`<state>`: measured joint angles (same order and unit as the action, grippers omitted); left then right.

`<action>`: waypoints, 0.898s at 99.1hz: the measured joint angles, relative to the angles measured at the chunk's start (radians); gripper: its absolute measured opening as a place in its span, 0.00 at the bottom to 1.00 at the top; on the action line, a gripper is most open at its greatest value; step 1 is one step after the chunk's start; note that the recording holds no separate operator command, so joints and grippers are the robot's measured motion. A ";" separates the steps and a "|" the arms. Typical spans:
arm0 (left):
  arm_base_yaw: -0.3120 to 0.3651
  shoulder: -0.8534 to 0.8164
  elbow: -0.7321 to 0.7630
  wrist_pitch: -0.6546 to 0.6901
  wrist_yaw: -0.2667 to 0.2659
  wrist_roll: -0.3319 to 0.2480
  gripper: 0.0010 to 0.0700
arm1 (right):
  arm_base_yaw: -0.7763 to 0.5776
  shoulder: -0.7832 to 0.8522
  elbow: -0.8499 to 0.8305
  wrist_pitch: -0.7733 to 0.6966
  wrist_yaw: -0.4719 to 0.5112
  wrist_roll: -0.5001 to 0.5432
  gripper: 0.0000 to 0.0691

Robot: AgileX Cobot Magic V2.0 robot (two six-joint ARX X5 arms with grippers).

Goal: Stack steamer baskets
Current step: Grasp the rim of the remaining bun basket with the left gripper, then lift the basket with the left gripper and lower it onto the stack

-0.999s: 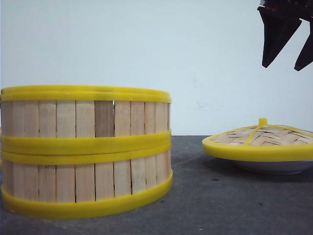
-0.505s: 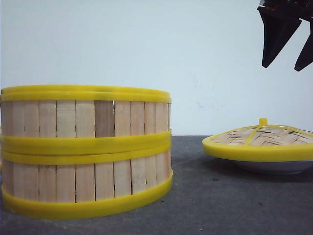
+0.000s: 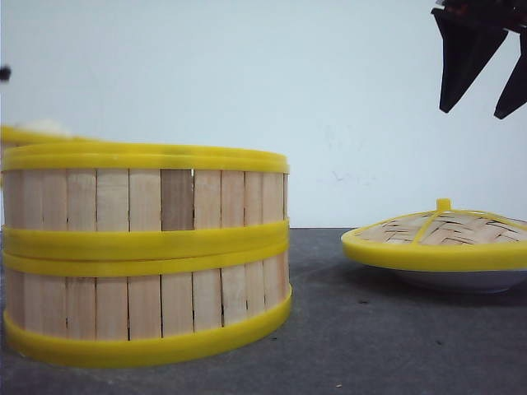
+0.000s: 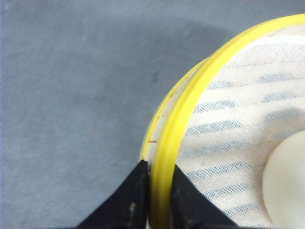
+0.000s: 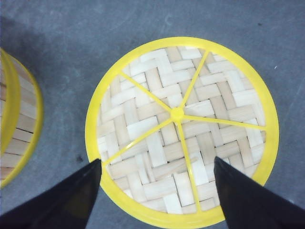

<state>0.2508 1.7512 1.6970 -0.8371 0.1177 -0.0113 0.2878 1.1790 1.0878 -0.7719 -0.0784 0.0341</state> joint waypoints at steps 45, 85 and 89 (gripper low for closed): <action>-0.155 -0.225 0.080 -0.285 0.117 0.079 0.02 | 0.000 -0.072 0.000 -0.069 0.000 -0.006 0.67; -0.419 -0.480 -0.119 -0.266 0.113 0.078 0.02 | 0.000 -0.075 0.000 -0.074 0.000 -0.031 0.67; -0.433 -0.488 -0.143 -0.266 0.109 0.078 0.02 | 0.000 -0.075 0.000 -0.074 0.000 -0.031 0.67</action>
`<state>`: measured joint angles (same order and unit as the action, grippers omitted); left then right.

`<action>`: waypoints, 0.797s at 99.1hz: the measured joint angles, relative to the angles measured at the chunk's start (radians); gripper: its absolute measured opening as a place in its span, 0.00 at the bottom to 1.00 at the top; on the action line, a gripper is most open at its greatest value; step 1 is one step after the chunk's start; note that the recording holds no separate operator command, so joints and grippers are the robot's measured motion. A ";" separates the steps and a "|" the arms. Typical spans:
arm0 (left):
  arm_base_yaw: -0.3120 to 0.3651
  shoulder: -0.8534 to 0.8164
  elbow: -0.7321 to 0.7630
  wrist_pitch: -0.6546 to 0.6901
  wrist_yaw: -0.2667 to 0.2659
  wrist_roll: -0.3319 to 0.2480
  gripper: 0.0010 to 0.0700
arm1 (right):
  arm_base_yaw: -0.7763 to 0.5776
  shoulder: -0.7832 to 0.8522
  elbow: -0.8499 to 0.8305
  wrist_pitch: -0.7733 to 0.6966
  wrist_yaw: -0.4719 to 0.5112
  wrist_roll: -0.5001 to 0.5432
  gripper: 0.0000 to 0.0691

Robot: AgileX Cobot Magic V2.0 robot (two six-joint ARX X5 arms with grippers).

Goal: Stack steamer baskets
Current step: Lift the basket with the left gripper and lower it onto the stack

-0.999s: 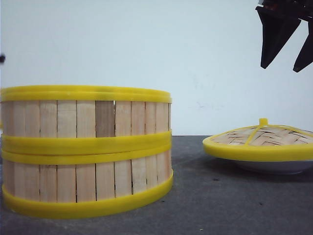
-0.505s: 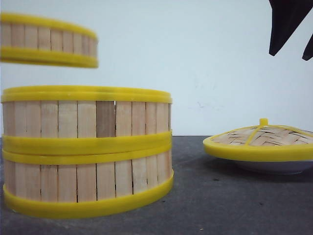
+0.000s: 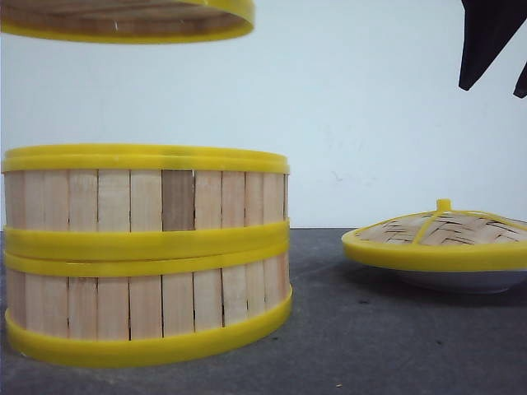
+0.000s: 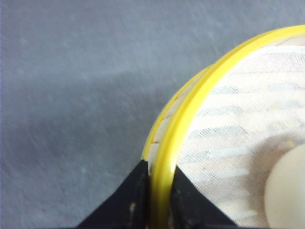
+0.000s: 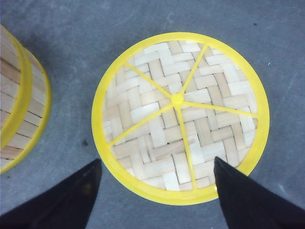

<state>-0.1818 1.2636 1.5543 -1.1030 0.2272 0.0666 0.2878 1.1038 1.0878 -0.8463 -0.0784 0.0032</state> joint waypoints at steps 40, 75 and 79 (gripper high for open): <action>-0.065 -0.002 -0.212 0.146 -0.012 -0.012 0.02 | 0.000 0.000 0.000 0.000 0.000 -0.004 0.67; -0.064 0.043 -0.301 0.264 -0.007 -0.034 0.02 | 0.000 0.000 0.000 0.000 0.000 -0.006 0.67; -0.064 0.052 -0.301 0.275 -0.005 -0.034 0.02 | 0.000 0.000 0.000 0.000 0.000 -0.006 0.67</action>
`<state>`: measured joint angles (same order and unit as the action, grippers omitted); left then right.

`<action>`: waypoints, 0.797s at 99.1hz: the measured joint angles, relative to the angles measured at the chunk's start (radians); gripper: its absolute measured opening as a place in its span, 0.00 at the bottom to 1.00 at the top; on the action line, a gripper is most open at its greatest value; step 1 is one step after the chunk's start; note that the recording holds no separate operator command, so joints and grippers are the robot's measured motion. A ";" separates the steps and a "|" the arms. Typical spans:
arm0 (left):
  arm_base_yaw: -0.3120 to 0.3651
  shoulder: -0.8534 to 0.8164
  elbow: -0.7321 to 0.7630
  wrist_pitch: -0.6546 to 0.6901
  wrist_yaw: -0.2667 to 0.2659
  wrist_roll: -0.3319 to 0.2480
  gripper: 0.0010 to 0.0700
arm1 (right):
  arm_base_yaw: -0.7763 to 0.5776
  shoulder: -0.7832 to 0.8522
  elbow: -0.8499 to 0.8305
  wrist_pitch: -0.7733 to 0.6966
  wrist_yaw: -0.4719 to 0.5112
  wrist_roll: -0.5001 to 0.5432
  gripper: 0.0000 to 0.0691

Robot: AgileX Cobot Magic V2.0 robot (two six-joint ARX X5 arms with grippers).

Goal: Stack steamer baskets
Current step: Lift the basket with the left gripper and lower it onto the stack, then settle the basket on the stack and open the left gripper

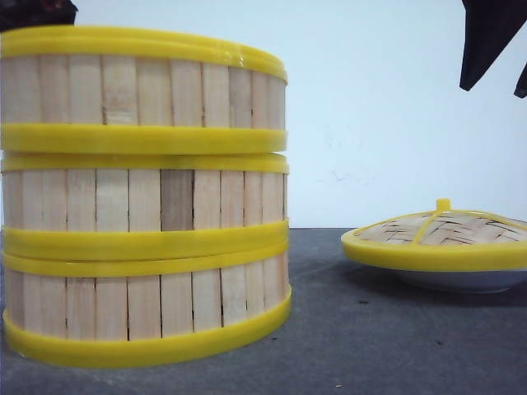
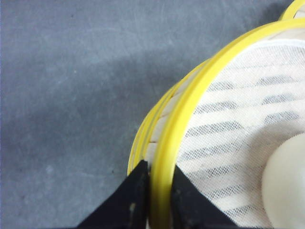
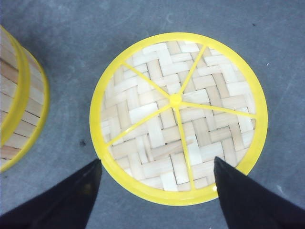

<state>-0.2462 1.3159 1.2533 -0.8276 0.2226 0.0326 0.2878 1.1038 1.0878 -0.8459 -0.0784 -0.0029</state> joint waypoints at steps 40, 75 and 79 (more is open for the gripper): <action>0.002 0.109 0.014 0.067 0.011 -0.023 0.02 | 0.000 0.000 0.000 0.000 0.000 0.000 0.67; 0.008 0.126 0.013 0.055 0.005 -0.025 0.02 | 0.000 0.000 0.000 0.002 0.000 0.000 0.67; 0.008 0.123 0.013 0.049 0.005 -0.025 0.02 | 0.000 0.000 0.000 0.002 0.000 0.000 0.67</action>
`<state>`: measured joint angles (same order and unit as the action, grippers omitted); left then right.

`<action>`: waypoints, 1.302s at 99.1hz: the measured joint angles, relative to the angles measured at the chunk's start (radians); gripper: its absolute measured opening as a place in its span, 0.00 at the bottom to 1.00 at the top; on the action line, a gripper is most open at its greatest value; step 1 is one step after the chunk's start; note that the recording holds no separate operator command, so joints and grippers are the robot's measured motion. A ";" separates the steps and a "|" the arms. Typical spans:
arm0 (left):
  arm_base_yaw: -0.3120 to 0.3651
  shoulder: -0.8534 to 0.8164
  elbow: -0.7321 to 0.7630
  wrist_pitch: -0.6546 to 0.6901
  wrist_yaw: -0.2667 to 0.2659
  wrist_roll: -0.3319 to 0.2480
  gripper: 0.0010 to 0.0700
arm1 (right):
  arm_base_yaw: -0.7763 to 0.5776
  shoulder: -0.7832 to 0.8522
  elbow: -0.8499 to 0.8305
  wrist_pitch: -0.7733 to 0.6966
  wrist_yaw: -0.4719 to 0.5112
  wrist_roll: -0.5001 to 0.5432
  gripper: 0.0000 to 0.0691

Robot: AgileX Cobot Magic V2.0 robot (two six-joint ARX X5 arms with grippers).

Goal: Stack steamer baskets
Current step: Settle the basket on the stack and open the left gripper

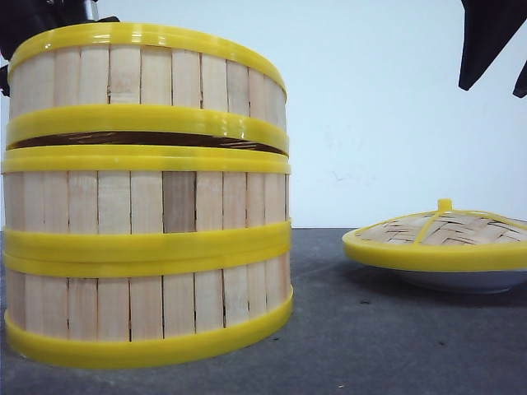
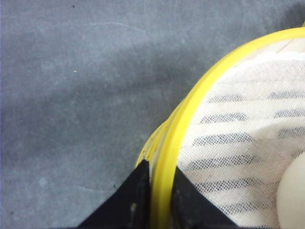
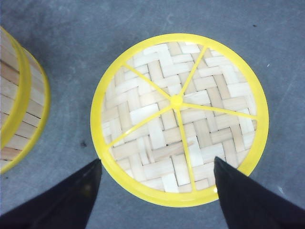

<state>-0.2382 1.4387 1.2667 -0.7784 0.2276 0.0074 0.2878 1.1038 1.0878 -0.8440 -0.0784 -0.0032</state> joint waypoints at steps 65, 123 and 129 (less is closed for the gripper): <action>-0.026 -0.094 -0.011 -0.024 -0.017 0.034 0.02 | 0.000 0.000 0.000 0.012 0.000 0.000 0.67; -0.023 -0.035 -0.011 0.001 -0.016 0.034 0.02 | 0.000 0.000 0.000 -0.006 0.000 0.000 0.67; -0.024 -0.034 -0.011 0.003 -0.016 0.034 0.02 | 0.000 0.000 0.000 -0.006 0.000 0.000 0.67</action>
<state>-0.2619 1.4044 1.2552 -0.7750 0.2119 0.0414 0.2878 1.1038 1.0878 -0.8497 -0.0788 -0.0032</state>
